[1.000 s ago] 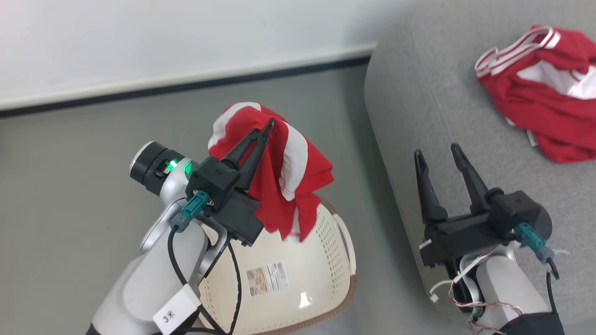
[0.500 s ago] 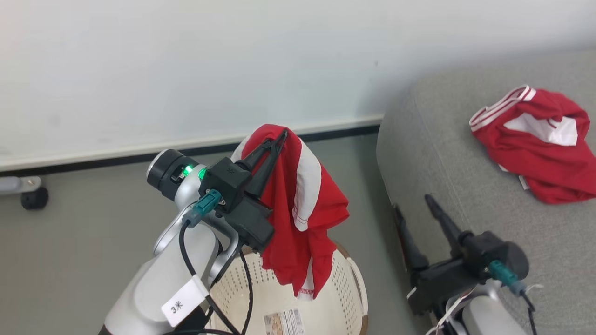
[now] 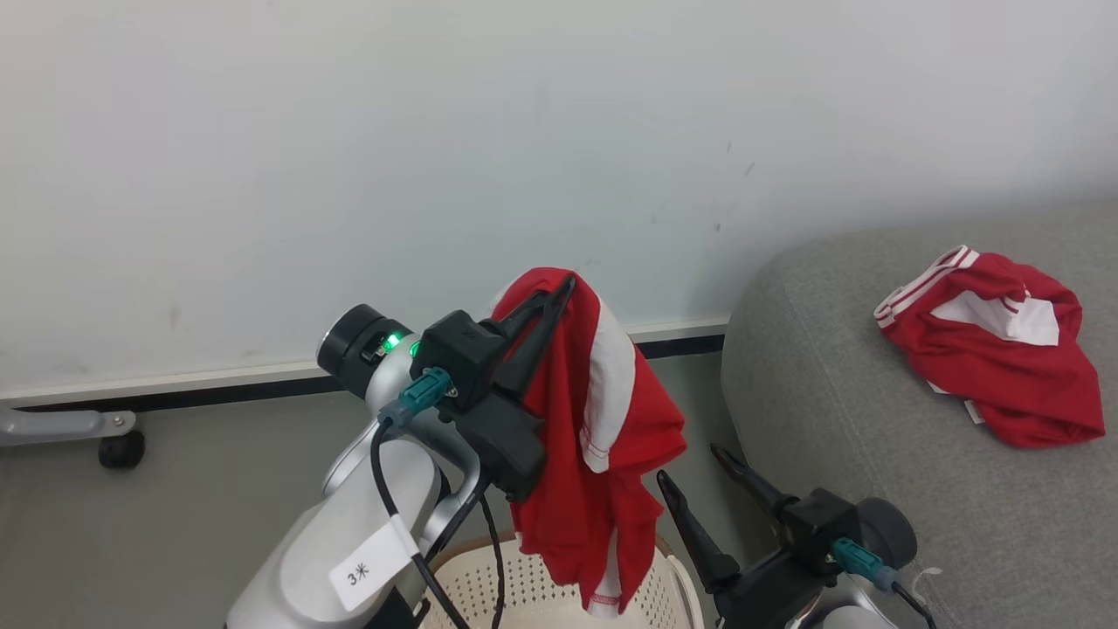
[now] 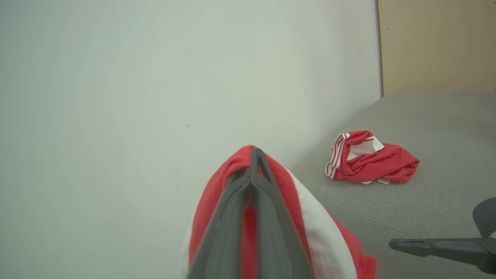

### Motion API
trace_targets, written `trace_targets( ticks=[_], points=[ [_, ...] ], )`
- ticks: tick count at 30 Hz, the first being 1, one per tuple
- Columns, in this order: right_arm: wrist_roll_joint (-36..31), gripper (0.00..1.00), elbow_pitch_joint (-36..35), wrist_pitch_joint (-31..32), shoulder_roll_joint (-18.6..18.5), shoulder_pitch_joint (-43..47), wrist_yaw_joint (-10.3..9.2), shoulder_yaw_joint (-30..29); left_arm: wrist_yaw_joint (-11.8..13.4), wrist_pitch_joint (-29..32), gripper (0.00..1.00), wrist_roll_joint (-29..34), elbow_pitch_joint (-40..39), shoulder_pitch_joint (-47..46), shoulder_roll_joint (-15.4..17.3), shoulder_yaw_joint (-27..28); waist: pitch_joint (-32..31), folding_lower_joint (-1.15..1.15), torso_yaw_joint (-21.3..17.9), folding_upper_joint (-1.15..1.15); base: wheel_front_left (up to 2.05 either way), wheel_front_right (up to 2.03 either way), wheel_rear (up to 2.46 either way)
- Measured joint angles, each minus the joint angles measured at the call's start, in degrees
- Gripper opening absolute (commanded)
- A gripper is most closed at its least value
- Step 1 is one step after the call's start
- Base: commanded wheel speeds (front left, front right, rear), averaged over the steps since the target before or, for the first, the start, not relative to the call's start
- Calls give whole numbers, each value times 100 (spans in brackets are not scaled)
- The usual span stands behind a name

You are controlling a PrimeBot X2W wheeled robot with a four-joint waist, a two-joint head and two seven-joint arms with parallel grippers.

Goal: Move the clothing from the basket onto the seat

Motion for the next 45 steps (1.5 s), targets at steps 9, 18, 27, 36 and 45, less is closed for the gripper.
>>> trace_targets(
  ticks=[9, 18, 27, 36, 45],
  points=[
    [14, 100, 480, 83, 10, -244, 51, 391, -4, 212, 0, -125, -231, 27, -74, -153, -127, 1, 233, 1, 0, 0, 0],
    [257, 100, 936, 126, 65, -732, 52, 536, -4, 399, 0, -183, -557, 100, -102, -311, -127, 1, 415, 1, 0, 0, 0],
    [735, 43, 1412, 125, 88, -1536, 52, 1239, -4, 532, 0, -229, -788, 138, -102, -355, -57, 1, 495, 1, 0, 0, 0],
    [1093, 0, 1596, 98, 94, -1789, 52, 1759, 4, 609, 0, -379, -902, 234, -21, -290, 52, 1, 507, 1, 0, 0, 0],
    [1475, 0, 1602, 43, 92, -2096, 53, 1639, 167, 641, 47, -522, -914, 539, 229, 49, 94, 1, 265, 1, 0, 0, 0]
  ],
)
